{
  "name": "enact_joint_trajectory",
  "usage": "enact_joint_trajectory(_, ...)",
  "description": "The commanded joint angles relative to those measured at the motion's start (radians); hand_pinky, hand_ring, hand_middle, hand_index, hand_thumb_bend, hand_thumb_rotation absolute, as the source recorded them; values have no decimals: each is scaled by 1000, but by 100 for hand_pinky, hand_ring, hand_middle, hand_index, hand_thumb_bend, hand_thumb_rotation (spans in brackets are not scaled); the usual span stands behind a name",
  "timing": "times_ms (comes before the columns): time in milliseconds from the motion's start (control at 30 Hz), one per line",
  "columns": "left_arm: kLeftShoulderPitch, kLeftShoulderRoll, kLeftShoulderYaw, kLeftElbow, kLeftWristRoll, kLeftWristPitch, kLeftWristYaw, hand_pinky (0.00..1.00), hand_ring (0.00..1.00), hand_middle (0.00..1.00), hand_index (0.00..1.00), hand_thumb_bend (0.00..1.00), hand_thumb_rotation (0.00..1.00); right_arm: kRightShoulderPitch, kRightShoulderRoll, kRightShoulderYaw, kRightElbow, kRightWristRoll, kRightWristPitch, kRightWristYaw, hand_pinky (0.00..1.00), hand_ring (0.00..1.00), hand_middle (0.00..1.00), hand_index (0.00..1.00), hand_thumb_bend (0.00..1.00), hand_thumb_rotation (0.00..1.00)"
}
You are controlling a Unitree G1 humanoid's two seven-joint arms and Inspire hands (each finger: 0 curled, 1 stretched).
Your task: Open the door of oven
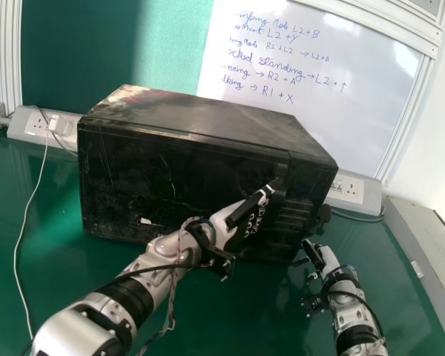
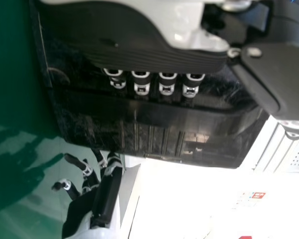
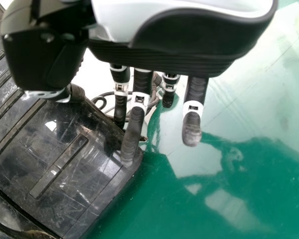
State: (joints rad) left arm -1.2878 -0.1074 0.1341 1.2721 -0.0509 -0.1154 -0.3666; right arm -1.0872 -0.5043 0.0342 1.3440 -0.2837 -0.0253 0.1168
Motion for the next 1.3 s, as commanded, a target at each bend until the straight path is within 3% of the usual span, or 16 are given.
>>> enact_joint_trajectory(0, -32, -14, -12, 13, 13, -14, 3, 87, 98, 100, 100, 100, 96, -27, 32, 10, -4, -5, -14, 15, 14, 21, 38, 79, 56, 68)
enact_joint_trajectory(167, -33, -24, -25, 12, 35, -34, -3, 84, 98, 100, 100, 100, 99, -29, 38, -2, -3, 9, -2, 12, 14, 22, 37, 79, 56, 65)
enact_joint_trajectory(267, -36, -29, -19, 13, 36, -30, -14, 87, 99, 100, 100, 100, 98, -29, 39, 4, -3, 1, -4, 11, 15, 23, 38, 79, 58, 67)
enact_joint_trajectory(433, -43, -35, -28, 14, 46, -26, -15, 88, 98, 100, 100, 100, 99, -33, 39, 30, -4, -21, -16, 14, 15, 22, 38, 81, 55, 71)
enact_joint_trajectory(667, -51, -45, -42, 17, 56, -16, -7, 87, 98, 100, 100, 100, 99, -39, 46, 25, -5, -18, -7, 8, 16, 23, 39, 75, 55, 64)
enact_joint_trajectory(867, -53, -55, -62, 18, 73, -24, -2, 84, 96, 99, 100, 100, 100, -49, 64, 2, -1, 3, 25, 7, 14, 21, 38, 85, 52, 54)
enact_joint_trajectory(967, -57, -57, -58, 17, 66, -11, -27, 83, 95, 99, 99, 100, 99, -56, 62, 15, -2, -10, 34, 22, 12, 20, 36, 85, 55, 50)
enact_joint_trajectory(1067, -63, -56, -54, 17, 60, -3, -64, 80, 92, 97, 97, 100, 99, -67, 47, 44, -3, -30, 37, 106, 10, 18, 36, 77, 60, 57)
enact_joint_trajectory(1133, -67, -54, -52, 18, 57, -2, -82, 78, 89, 95, 96, 100, 99, -73, 40, 82, -4, -63, 24, 157, 11, 20, 38, 82, 60, 73)
enact_joint_trajectory(1167, -70, -54, -53, 20, 59, 0, -87, 77, 88, 94, 95, 100, 99, -75, 41, 80, -3, -60, 33, 160, 12, 20, 39, 84, 60, 77)
enact_joint_trajectory(1267, -77, -54, -54, 22, 61, 22, -90, 80, 85, 93, 94, 100, 97, -80, 42, 86, 0, -63, 36, 182, 12, 21, 38, 80, 56, 77)
